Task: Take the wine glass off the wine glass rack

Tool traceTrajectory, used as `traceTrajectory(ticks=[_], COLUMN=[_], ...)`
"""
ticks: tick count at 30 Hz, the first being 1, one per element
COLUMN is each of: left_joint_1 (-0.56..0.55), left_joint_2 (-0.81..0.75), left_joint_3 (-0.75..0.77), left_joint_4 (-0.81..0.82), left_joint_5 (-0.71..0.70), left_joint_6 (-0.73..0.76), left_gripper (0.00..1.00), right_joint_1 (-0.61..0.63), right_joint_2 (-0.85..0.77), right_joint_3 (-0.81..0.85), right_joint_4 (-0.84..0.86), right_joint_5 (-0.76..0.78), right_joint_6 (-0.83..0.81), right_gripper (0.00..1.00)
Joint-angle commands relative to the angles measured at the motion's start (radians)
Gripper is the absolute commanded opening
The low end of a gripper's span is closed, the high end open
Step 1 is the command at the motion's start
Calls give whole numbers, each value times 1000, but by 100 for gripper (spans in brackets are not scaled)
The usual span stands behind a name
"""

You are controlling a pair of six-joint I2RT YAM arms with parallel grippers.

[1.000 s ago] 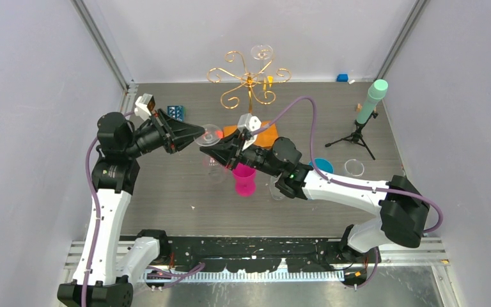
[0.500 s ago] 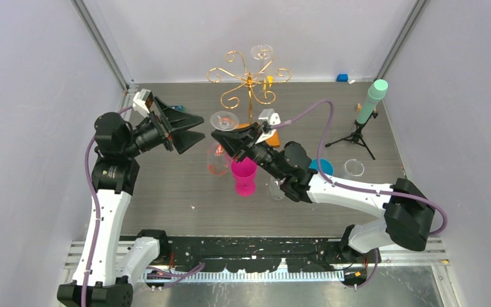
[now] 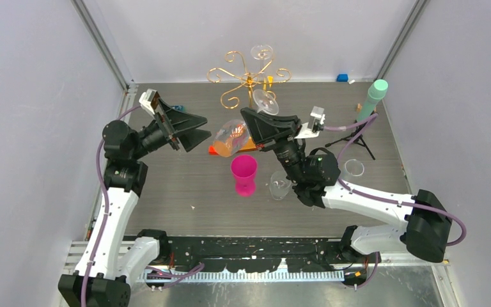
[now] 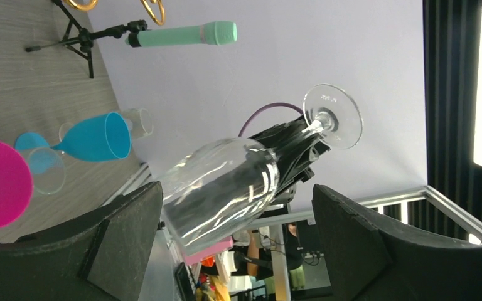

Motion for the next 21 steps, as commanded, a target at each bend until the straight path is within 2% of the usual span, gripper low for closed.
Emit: traceTrajectory(ticks=[1,11,17,21], left_joint_1=[-12,-43,-50,-55], left_joint_2=[-7,5,2,4], left_joint_3=[-12,-30,-28,-23], left_joint_4=[178,181,255,333], left_joint_5=[1,8,-8,-19], left_joint_6=[-51,-114,-161,-228], left_gripper=[90,84,80,67], right_joint_1=[1,1,1,1], right_joint_2=[-29,37,87,110], right_joint_3=[35,92,129,125], right_joint_4=[162,218,221,226], right_joint_5=[104,168,174,185], right_joint_6=[59,59,78,122], right_gripper=[0,0,0,0])
